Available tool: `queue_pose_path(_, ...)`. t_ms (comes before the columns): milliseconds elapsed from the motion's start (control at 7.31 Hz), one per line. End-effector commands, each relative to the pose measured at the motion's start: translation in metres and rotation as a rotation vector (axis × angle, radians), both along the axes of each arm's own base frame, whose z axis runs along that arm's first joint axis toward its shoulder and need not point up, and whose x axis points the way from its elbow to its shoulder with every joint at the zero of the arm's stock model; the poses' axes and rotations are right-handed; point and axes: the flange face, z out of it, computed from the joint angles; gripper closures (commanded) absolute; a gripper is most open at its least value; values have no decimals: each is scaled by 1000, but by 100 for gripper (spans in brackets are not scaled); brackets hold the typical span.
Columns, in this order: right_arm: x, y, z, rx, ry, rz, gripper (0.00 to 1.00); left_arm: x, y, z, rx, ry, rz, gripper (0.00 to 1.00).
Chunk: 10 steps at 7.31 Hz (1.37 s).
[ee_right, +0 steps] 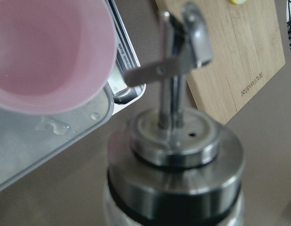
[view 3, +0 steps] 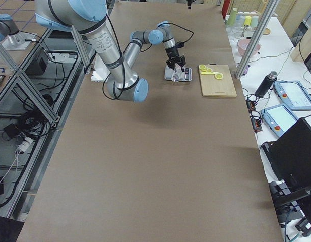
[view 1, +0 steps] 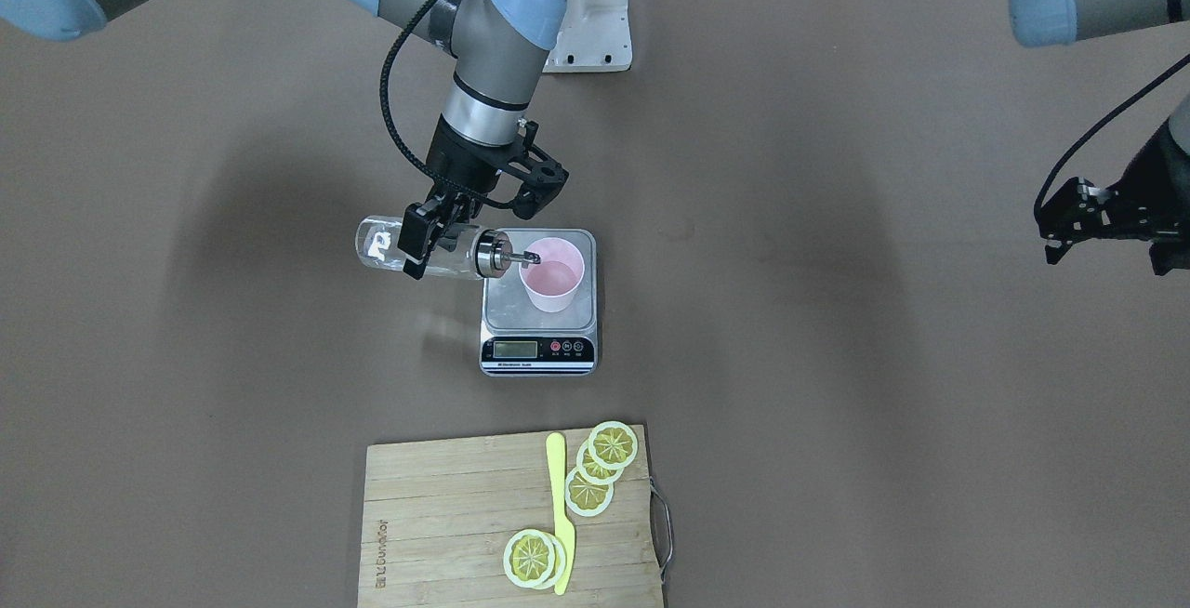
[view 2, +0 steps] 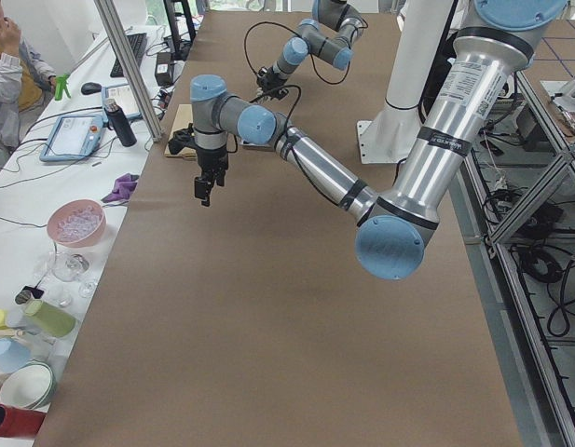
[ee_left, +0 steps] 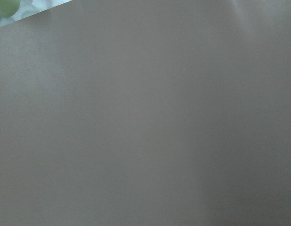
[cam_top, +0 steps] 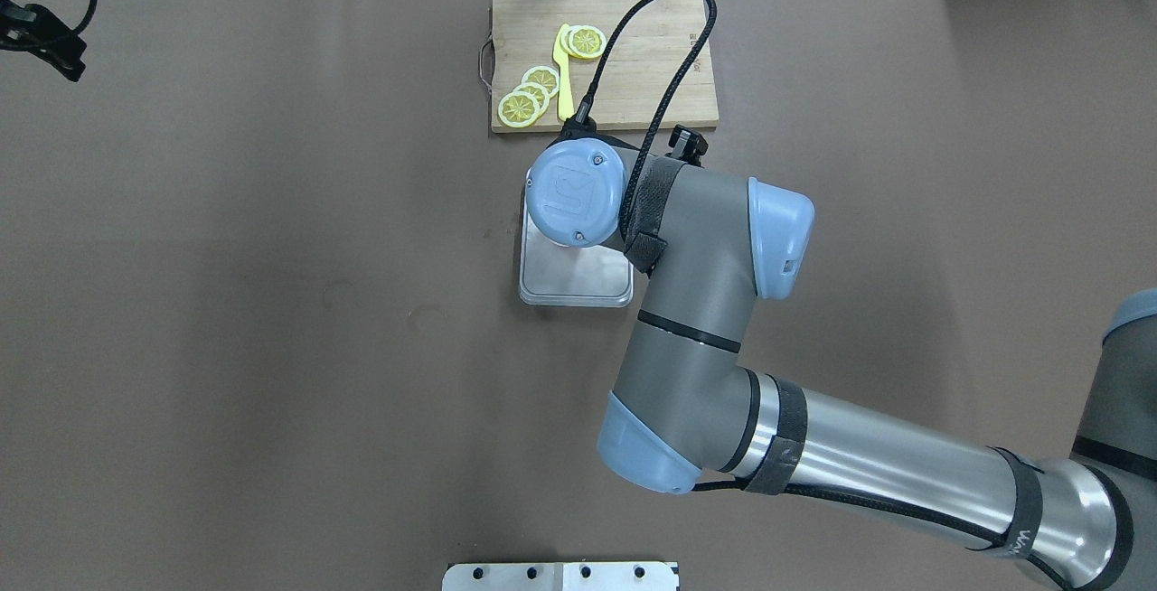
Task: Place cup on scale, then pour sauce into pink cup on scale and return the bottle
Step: 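Tilt the bottle spout over the pink cup with the right gripper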
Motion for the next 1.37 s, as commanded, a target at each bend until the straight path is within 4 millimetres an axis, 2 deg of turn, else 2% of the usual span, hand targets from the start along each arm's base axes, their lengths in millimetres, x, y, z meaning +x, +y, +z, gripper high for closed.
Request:
queue_pose_path(0,-3,-1,0,-3,55,-28,100,-12,-4,12,1,15,9,2)
queue_pose_path(274,-10,-7,-19,1,160,-58,100,-25,7,43,25,30,34,2)
queue_pose_path(684,-13,-7,-13,29,276,-128,100,-31,6,48,19,33,31,2)
queue_pose_path(958,-23,-13,-23,26,333,-182,100,-31,5,52,10,31,30,2)
queue_pose_path(1231,-22,-15,-32,37,399,-243,100,-29,4,55,4,30,31,2)
